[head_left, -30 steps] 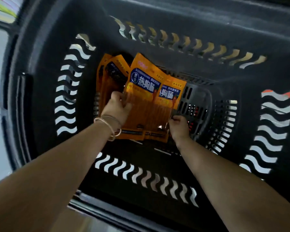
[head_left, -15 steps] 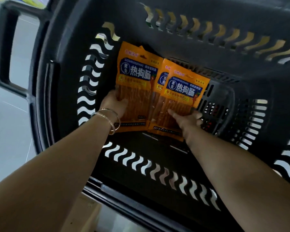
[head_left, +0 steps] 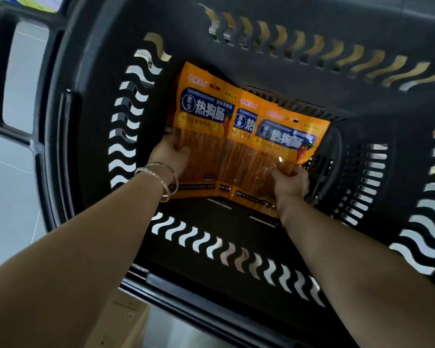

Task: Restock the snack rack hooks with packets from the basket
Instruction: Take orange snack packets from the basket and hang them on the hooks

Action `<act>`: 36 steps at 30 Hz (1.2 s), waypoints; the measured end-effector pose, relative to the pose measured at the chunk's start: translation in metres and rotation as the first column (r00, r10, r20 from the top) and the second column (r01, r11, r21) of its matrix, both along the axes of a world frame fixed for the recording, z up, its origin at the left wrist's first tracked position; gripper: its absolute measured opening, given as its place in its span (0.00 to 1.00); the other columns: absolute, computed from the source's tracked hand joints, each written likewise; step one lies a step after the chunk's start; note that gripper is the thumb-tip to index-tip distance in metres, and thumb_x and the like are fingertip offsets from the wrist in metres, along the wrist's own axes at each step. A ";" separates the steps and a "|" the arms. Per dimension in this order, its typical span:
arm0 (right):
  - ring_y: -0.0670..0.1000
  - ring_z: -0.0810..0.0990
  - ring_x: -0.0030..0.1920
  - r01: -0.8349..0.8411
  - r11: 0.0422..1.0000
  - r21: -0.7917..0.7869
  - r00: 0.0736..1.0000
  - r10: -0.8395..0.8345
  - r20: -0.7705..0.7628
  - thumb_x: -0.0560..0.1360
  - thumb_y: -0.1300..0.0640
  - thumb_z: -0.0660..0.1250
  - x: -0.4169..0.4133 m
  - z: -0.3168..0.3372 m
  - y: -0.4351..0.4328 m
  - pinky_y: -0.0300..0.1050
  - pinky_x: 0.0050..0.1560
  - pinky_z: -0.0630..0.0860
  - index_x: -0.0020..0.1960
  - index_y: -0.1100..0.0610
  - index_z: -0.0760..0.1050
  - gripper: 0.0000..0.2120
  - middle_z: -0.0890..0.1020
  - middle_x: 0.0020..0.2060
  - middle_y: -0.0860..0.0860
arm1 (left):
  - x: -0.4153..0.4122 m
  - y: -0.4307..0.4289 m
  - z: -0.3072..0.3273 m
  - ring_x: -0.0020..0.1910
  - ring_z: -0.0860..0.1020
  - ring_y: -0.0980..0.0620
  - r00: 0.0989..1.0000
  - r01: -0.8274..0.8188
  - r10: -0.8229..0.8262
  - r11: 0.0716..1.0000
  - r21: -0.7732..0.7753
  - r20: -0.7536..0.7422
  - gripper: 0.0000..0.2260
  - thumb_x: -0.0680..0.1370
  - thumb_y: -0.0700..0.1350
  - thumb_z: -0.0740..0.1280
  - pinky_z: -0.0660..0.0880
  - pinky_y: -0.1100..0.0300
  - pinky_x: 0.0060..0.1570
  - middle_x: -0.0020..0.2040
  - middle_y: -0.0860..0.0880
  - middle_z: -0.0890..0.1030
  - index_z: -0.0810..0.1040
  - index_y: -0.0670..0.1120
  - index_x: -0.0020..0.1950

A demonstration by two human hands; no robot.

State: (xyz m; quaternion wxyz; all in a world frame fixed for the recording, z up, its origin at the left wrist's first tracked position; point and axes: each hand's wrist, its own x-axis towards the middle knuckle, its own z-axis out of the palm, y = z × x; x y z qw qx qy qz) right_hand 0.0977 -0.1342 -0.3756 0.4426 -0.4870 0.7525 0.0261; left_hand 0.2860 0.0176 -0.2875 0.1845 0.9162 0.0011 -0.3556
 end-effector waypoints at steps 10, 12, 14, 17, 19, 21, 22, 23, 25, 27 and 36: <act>0.53 0.80 0.49 -0.059 0.998 0.003 0.920 0.053 0.388 0.69 0.60 0.74 -0.028 0.162 -0.022 0.46 0.52 0.74 0.54 0.55 0.76 0.16 0.81 0.47 0.52 | -0.055 -0.035 0.136 0.47 0.77 0.45 0.998 -0.014 -0.003 0.967 -0.255 -0.063 0.13 0.75 0.44 0.64 0.74 0.54 0.49 0.46 0.48 0.77 0.72 0.48 0.59; 0.53 0.79 0.50 -0.062 0.996 -0.067 0.905 0.084 0.418 0.71 0.56 0.73 -0.042 0.207 -0.028 0.46 0.54 0.74 0.53 0.52 0.77 0.11 0.81 0.46 0.50 | -0.069 -0.042 0.175 0.50 0.78 0.42 0.997 -0.017 -0.010 0.934 -0.358 -0.073 0.12 0.76 0.42 0.62 0.75 0.49 0.56 0.48 0.47 0.79 0.73 0.49 0.59; 0.51 0.79 0.52 -0.059 0.984 -0.165 0.873 0.131 0.469 0.74 0.50 0.69 -0.056 0.251 -0.034 0.46 0.56 0.73 0.54 0.51 0.78 0.10 0.81 0.47 0.48 | -0.081 -0.052 0.212 0.54 0.78 0.41 0.996 -0.010 -0.032 0.891 -0.454 -0.084 0.09 0.77 0.41 0.61 0.73 0.47 0.59 0.49 0.45 0.80 0.75 0.49 0.55; 0.48 0.75 0.52 0.007 0.949 -0.316 0.853 0.160 0.498 0.78 0.45 0.62 -0.087 0.312 -0.047 0.41 0.54 0.67 0.59 0.54 0.77 0.17 0.79 0.48 0.48 | -0.102 -0.071 0.262 0.54 0.77 0.48 0.997 0.035 -0.070 0.804 -0.593 -0.036 0.10 0.79 0.40 0.60 0.71 0.55 0.57 0.52 0.47 0.79 0.75 0.54 0.51; 0.47 0.73 0.53 0.053 0.923 -0.381 0.828 0.173 0.534 0.79 0.43 0.58 -0.112 0.351 -0.063 0.40 0.54 0.65 0.61 0.53 0.76 0.18 0.77 0.50 0.48 | -0.117 -0.091 0.297 0.52 0.76 0.51 0.997 0.057 -0.075 0.750 -0.659 0.002 0.10 0.79 0.42 0.60 0.69 0.59 0.52 0.50 0.52 0.79 0.74 0.58 0.48; 0.46 0.73 0.55 0.100 0.892 -0.441 0.798 0.193 0.571 0.79 0.44 0.57 -0.137 0.388 -0.085 0.38 0.56 0.65 0.62 0.51 0.74 0.17 0.77 0.52 0.47 | -0.132 -0.117 0.332 0.52 0.75 0.52 0.997 0.071 -0.067 0.692 -0.719 0.034 0.08 0.80 0.46 0.60 0.68 0.59 0.51 0.50 0.54 0.79 0.75 0.59 0.49; 0.46 0.74 0.54 0.119 0.875 -0.470 0.781 0.210 0.588 0.80 0.46 0.57 -0.151 0.406 -0.097 0.35 0.54 0.65 0.61 0.51 0.75 0.15 0.78 0.51 0.46 | -0.141 -0.131 0.348 0.53 0.75 0.51 0.996 0.092 -0.068 0.663 -0.743 0.063 0.07 0.80 0.48 0.60 0.68 0.59 0.52 0.52 0.53 0.79 0.75 0.58 0.52; 0.45 0.75 0.53 0.131 0.854 -0.503 0.760 0.239 0.604 0.80 0.48 0.58 -0.165 0.423 -0.109 0.31 0.51 0.66 0.58 0.51 0.75 0.12 0.78 0.50 0.46 | -0.151 -0.146 0.365 0.53 0.73 0.53 0.993 0.122 -0.072 0.631 -0.766 0.098 0.08 0.80 0.50 0.60 0.67 0.59 0.53 0.54 0.54 0.77 0.75 0.55 0.56; 0.41 0.76 0.48 0.133 0.806 -0.577 0.735 0.311 0.603 0.80 0.51 0.59 -0.194 0.456 -0.135 0.25 0.43 0.67 0.56 0.50 0.75 0.09 0.79 0.48 0.45 | -0.176 -0.177 0.396 0.53 0.70 0.59 0.976 0.213 -0.082 0.560 -0.801 0.203 0.10 0.80 0.53 0.59 0.63 0.64 0.52 0.54 0.57 0.72 0.74 0.55 0.60; 0.38 0.76 0.43 0.142 0.763 -0.631 0.731 0.348 0.586 0.80 0.50 0.61 -0.226 0.484 -0.161 0.20 0.38 0.66 0.54 0.49 0.76 0.07 0.81 0.45 0.45 | -0.207 -0.207 0.423 0.46 0.67 0.66 0.945 0.311 -0.063 0.490 -0.815 0.322 0.07 0.80 0.54 0.59 0.60 0.73 0.45 0.51 0.57 0.71 0.75 0.56 0.53; 0.47 0.74 0.36 0.281 0.571 -0.771 0.692 0.436 0.575 0.77 0.45 0.63 -0.340 0.589 -0.270 0.45 0.37 0.68 0.46 0.69 0.74 0.24 0.78 0.34 0.58 | -0.310 -0.313 0.518 0.56 0.77 0.48 0.892 0.445 -0.019 0.221 -0.868 0.453 0.08 0.81 0.44 0.60 0.72 0.59 0.56 0.55 0.48 0.79 0.75 0.47 0.58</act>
